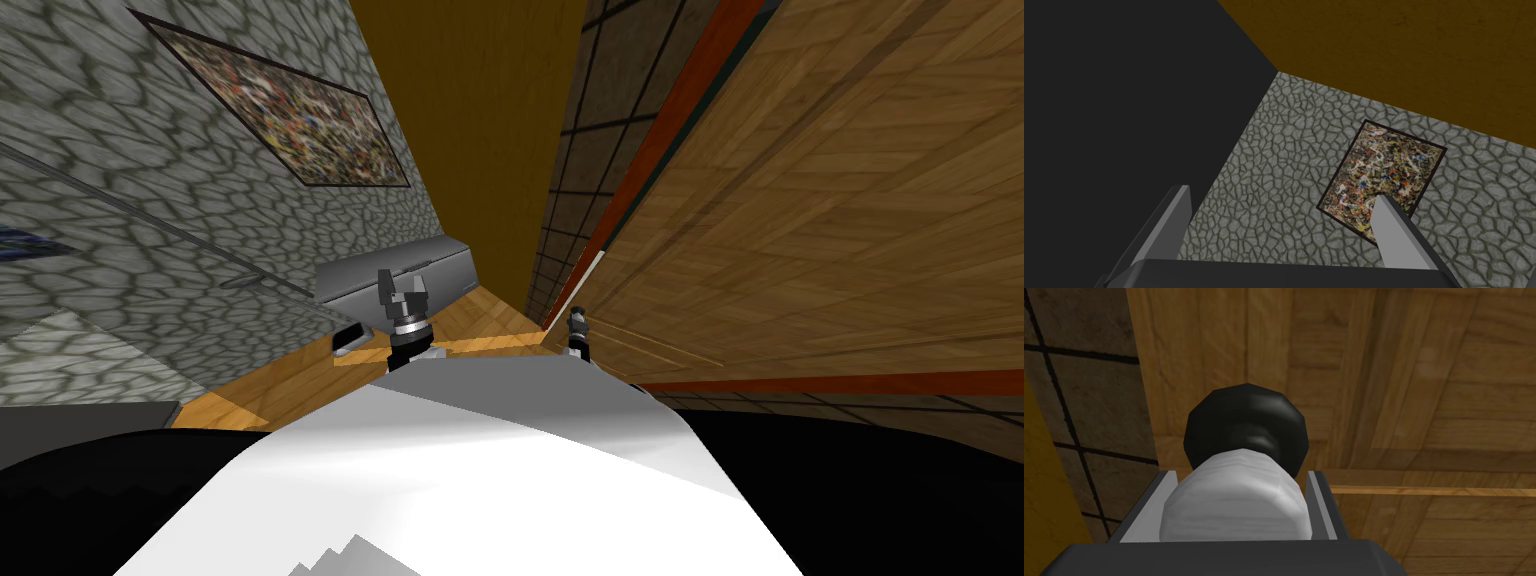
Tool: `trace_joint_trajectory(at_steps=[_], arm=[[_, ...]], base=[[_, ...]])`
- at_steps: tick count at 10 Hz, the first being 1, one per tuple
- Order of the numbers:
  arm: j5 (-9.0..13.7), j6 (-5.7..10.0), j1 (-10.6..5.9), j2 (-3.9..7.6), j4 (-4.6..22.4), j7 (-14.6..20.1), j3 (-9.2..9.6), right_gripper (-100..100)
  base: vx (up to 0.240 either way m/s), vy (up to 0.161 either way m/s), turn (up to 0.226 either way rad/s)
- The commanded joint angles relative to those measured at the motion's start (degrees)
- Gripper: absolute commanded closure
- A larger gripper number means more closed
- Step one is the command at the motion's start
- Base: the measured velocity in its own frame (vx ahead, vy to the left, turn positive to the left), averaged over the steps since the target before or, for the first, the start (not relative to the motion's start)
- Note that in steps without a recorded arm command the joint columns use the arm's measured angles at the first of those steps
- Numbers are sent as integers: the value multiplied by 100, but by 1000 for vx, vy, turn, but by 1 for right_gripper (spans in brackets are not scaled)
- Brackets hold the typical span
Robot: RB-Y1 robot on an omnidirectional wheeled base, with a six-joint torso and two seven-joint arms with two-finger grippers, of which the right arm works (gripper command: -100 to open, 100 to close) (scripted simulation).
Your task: Pull the door open
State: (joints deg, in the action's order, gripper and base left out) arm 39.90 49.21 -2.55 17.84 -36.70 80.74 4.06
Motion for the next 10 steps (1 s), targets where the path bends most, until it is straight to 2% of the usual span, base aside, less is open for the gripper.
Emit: trace_joint_trajectory(at_steps=[1,5,6,7,10], arm=[[-53,4,35,26,-67,112,114,100],[-190,-12,93,111,-178,372,405,100],[-172,2,73,100,-123,330,363,100],[-239,19,118,150,-151,452,497,100],[-345,60,188,266,-232,644,704,100]], base=[[-213,-13,97],[-241,-12,79],[-118,-7,34],[-182,-9,80],[-243,14,77]])
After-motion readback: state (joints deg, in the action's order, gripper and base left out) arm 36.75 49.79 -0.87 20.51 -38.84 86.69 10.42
